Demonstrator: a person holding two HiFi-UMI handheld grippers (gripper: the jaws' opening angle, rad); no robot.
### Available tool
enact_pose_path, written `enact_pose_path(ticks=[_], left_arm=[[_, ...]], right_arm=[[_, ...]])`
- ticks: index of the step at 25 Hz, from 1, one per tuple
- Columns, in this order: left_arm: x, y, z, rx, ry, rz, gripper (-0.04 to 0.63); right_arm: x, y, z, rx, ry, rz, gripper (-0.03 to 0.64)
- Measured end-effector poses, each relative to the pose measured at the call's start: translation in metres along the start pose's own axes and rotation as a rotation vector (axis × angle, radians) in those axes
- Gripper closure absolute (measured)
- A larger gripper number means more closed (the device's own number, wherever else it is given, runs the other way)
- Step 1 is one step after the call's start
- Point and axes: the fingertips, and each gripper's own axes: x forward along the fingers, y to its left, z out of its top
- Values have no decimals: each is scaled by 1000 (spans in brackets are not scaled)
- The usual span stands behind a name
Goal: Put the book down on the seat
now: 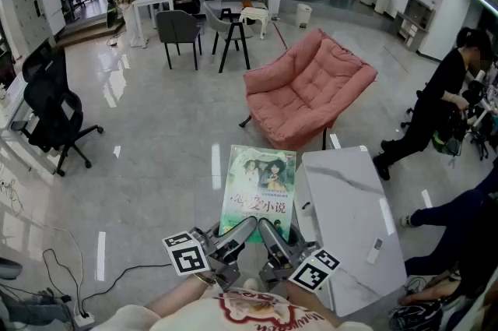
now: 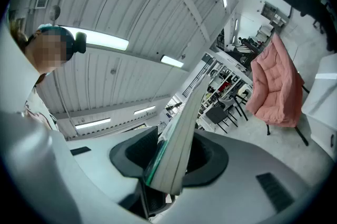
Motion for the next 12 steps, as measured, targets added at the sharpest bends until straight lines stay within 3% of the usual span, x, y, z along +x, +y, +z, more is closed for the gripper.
enact_pose_path(ticks=[12], left_arm=[[-1,3,0,7,-5,6,497]], right_arm=[[2,-1,-2,-7,2,1,477]])
